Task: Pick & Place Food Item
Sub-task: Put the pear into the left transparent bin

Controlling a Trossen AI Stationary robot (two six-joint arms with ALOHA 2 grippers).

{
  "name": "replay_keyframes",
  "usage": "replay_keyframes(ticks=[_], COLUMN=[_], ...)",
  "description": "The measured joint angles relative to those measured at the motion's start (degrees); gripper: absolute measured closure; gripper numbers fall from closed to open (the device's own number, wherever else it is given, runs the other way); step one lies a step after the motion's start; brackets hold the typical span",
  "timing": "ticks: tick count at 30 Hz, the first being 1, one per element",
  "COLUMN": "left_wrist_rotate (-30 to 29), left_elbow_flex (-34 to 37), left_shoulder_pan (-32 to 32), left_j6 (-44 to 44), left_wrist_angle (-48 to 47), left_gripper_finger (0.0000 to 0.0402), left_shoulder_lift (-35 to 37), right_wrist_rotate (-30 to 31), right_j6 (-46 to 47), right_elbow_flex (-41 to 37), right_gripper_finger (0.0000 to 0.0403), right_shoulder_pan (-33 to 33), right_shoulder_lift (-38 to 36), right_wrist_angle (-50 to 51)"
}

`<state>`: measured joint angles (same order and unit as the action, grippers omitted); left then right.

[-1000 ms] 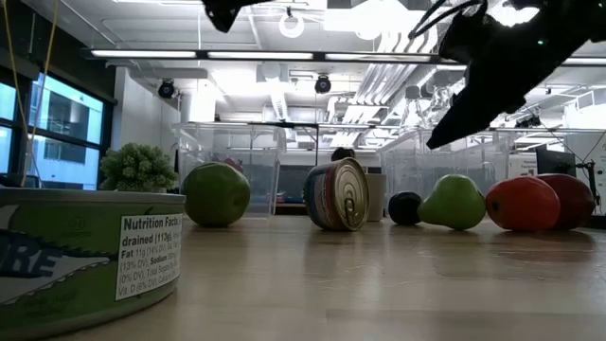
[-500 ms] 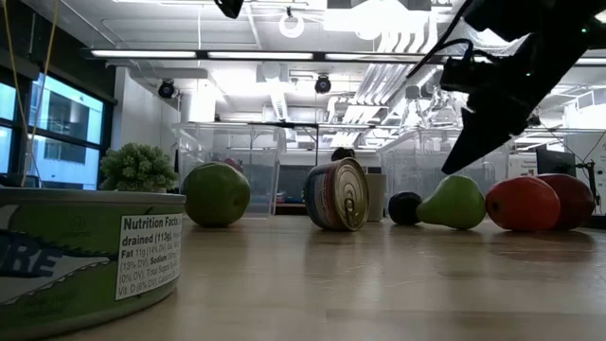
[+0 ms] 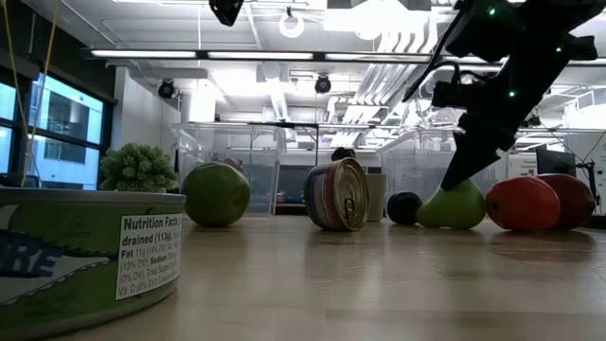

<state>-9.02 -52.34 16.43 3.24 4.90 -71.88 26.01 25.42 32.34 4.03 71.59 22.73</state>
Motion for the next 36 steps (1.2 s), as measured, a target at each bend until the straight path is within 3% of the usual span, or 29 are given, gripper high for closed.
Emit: replay_keyframes(ticks=[9,26,36], left_wrist_rotate=[0.0,0.0,0.0], left_elbow_flex=[0.0,0.0,0.0], left_shoulder_pan=[0.0,0.6,0.7], left_j6=[1.1,1.5,1.5], left_wrist_angle=[-0.2,-1.3,-1.3], left_gripper_finger=[0.0254,0.0254,0.0254], left_shoulder_lift=[0.0,0.0,0.0], right_wrist_rotate=[1.7,-2.5,-12.2], right_j6=[-0.3,7.8,8.3], right_elbow_flex=[-0.2,-0.3,-0.7], right_gripper_finger=[0.0132,0.0132,0.0132], right_shoulder_pan=[0.0,-2.6,-2.5], right_shoulder_lift=[5.4,5.5,5.9], right_wrist_angle=[-2.4,0.4,0.9])
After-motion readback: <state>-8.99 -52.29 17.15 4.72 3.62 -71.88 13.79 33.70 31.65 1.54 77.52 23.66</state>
